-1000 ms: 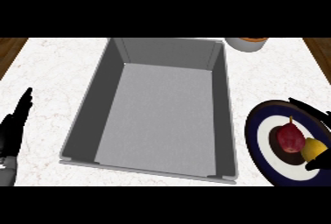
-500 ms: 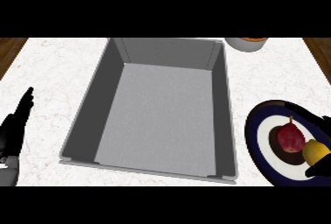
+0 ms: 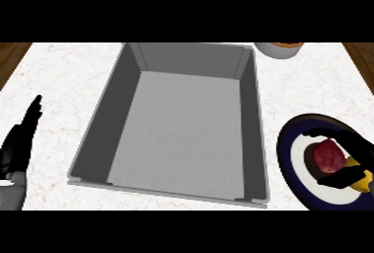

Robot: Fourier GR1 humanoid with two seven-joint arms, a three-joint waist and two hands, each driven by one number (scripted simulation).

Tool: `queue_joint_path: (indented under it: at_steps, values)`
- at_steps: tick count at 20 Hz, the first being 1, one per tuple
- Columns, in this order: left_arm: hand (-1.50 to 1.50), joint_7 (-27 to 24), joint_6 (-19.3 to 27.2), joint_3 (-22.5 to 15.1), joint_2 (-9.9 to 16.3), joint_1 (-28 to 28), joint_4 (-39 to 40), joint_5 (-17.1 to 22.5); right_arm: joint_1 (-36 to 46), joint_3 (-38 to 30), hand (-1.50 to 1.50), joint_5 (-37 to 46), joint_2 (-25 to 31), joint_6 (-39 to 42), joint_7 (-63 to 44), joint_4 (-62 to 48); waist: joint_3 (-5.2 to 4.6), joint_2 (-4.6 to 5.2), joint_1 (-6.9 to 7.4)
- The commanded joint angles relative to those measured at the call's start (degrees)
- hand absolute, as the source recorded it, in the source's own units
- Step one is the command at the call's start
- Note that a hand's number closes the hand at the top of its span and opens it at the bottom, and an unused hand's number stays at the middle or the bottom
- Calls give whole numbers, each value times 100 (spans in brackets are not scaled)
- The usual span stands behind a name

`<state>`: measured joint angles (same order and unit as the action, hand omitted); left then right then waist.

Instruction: Pick the pear from the plate and place it in the cardboard box

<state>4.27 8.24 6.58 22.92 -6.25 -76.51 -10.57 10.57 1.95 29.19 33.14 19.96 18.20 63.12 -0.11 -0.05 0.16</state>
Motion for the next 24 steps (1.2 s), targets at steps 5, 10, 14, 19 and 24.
queue_joint_path:
  at_steps: [5,10,14,19,24]
  values:
    - [0,127,-205,134,31,-302,149,10,806,-226,150,678,-380,-1262,137,-778,14,19,21]
    - [0,128,-260,92,-7,-71,-91,18,1097,469,150,1250,-167,-1128,902,-453,19,33,159]
    - [0,-53,-190,-64,-146,-147,-31,-93,1859,1114,150,1767,102,-958,1956,-610,24,93,361]
    - [0,-133,-148,75,-128,-95,106,-115,2839,681,150,1841,-128,-1611,2277,-1318,16,45,134]
    - [0,-263,-108,155,-119,-58,194,-155,3330,97,150,1257,-196,-1545,2660,-1201,12,20,65]
